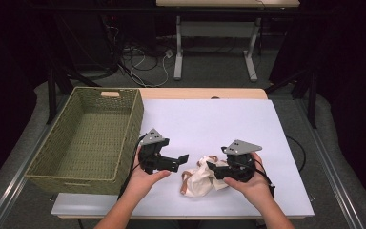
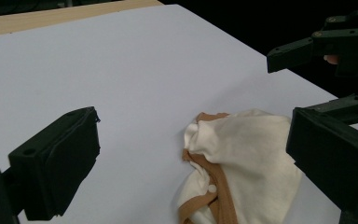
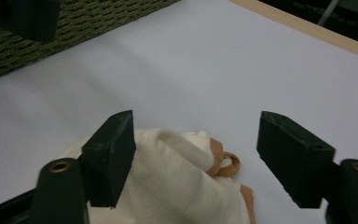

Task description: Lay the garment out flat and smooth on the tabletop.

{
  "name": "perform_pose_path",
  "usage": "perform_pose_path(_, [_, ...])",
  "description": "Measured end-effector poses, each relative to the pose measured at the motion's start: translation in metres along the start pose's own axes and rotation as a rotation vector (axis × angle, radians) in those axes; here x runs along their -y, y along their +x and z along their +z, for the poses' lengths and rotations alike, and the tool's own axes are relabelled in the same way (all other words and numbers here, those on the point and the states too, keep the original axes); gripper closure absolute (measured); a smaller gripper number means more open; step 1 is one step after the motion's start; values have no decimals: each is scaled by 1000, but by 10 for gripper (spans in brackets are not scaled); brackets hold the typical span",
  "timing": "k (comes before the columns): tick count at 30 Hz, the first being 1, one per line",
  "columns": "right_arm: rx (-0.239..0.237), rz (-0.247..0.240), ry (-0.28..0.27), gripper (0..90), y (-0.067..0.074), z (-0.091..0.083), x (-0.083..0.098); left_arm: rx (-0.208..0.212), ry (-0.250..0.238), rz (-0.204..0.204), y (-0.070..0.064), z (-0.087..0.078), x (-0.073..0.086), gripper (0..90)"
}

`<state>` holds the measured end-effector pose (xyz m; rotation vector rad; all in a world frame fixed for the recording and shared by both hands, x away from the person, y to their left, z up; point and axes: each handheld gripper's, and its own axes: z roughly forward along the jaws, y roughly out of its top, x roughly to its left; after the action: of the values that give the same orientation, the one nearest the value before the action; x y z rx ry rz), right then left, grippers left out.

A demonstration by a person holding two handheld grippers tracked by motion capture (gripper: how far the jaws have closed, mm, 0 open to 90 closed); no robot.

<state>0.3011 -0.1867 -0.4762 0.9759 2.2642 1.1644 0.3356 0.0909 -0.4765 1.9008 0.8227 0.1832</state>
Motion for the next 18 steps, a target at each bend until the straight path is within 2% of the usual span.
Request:
perform_pose_path(3, [-13, -7, 4, 432, 0, 2, 0, -6, 10, 5, 0, 1, 1, 68])
perform_pose_path(5, [-29, -7, 12, 469, 0, 3, -1, -9, 11, 10, 0, 2, 2, 87])
perform_pose_path(8, [-31, -10, 21, 476, 0, 5, -1, -14, 9, 9, -1, 3, 3, 123])
perform_pose_path(10, [-35, 5, 44, 481, -1, 7, 0, -16, 22, 13, 0, 4, 4, 151])
perform_pose_path(16, [-42, 33, 45, 482, -1, 11, 3, -17, 20, 2, 1, 8, 7, 159])
perform_pose_path(18, [-46, 29, 41, 481, -2, 12, 4, -16, 27, -4, 1, 8, 8, 161])
